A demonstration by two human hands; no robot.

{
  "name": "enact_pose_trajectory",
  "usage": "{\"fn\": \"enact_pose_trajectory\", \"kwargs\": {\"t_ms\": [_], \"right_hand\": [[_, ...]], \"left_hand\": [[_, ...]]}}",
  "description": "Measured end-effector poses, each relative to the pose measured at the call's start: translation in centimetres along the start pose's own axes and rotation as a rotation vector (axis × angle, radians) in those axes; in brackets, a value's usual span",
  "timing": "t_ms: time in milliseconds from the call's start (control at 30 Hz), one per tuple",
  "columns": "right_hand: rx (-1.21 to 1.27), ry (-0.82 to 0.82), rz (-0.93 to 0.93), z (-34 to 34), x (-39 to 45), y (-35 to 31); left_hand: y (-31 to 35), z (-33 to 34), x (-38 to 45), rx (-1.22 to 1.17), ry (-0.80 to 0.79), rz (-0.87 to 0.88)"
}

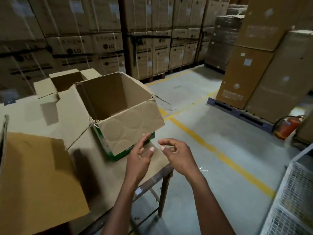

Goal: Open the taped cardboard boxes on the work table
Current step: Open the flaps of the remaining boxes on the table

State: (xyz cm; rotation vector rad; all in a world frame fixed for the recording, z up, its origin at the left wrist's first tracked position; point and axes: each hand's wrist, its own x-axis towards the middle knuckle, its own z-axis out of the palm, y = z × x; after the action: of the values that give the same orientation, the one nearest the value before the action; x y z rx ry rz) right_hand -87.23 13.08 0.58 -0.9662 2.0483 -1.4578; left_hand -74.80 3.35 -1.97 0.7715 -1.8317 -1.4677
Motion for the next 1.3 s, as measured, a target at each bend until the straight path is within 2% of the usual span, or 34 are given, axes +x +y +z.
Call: {"fn": "enact_pose_trajectory", "kwargs": {"t_ms": [133, 367, 500, 667, 867, 1100, 1200, 1300], "right_hand": [[-0.001, -0.051, -0.042, -1.7, 7.4, 0.3], [0.051, -0.226, -0.075, -2.3, 17.0, 1.8], [0.096, -0.344, -0.155, -2.8, 21.5, 1.9], [0.076, -0.62, -0.284, -4.0, 26.9, 1.3], [0.12, -0.862, -0.393, -5.4, 31.0, -0.7], [0.125, -1.071, -0.554, -4.9, 36.7, -5.5], [0.098, -1.088, -0.593, -3.3, 39.7, -7.0], [0.059, -1.074, -0.63, -1.9, 42.5, -7.4]], "left_hand": [[-1.0, 2.5, 4.4, -0.044, 0.047, -0.061], [-3.2, 5.7, 8.6, -0.055, 0.317, -0.156], [-3.5, 8.6, 10.5, -0.124, 0.596, -0.158], [-1.9, 13.6, 12.4, -0.235, 1.109, -0.177], [2.4, 16.0, 13.7, -0.061, 1.4, -0.098], [4.6, 17.5, 16.9, 0.061, 1.537, -0.052], [5.5, 16.4, 18.0, 0.15, 1.62, -0.024], [6.2, 14.6, 18.1, 0.176, 1.617, -0.036]]}}
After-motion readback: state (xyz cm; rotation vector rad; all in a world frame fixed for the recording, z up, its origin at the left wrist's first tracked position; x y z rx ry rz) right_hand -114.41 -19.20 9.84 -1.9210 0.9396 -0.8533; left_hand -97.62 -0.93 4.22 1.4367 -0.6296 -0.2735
